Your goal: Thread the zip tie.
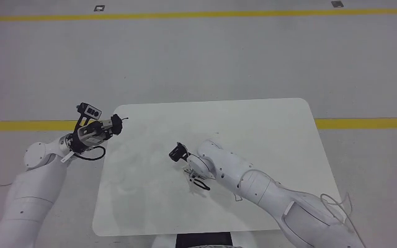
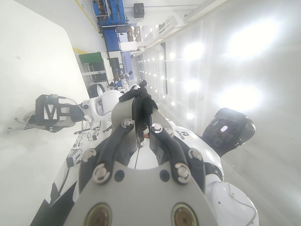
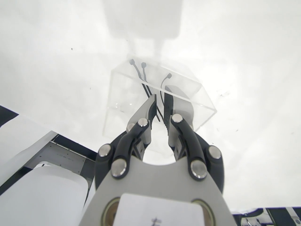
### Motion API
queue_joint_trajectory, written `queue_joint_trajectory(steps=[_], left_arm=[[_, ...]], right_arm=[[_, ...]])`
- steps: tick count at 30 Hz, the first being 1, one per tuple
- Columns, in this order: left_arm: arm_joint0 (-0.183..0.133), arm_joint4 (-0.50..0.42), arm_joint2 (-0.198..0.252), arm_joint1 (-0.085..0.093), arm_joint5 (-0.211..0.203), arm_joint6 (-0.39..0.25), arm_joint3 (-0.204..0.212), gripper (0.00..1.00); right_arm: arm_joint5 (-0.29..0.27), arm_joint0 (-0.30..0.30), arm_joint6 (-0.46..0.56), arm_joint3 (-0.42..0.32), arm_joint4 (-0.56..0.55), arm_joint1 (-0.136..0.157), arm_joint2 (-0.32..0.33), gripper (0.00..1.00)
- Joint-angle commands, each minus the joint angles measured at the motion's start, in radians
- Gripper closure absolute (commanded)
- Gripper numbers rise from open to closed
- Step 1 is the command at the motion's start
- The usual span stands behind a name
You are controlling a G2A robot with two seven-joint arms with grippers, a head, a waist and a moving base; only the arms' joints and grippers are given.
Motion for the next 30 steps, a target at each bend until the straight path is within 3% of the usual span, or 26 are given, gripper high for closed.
queue_joint_trajectory(steps=[1, 10, 14, 18, 30], left_arm=[[0.0, 0.0, 0.0, 0.0, 0.0, 0.0, 0.0, 1.0], [0.0, 0.0, 0.0, 0.0, 0.0, 0.0, 0.0, 1.0], [0.0, 0.0, 0.0, 0.0, 0.0, 0.0, 0.0, 1.0], [0.0, 0.0, 0.0, 0.0, 0.0, 0.0, 0.0, 1.0], [0.0, 0.0, 0.0, 0.0, 0.0, 0.0, 0.0, 1.0]], right_arm=[[-0.002, 0.001, -0.001, 0.007, -0.003, -0.003, 0.001, 0.89], [-0.014, 0.004, -0.006, 0.049, -0.011, -0.019, 0.005, 0.89], [-0.014, 0.007, -0.004, 0.064, -0.018, -0.027, 0.005, 1.0], [-0.013, 0.01, 0.001, 0.07, -0.024, -0.033, 0.009, 1.0], [-0.024, -0.017, 0.051, -0.018, -0.033, -0.012, 0.074, 1.0]])
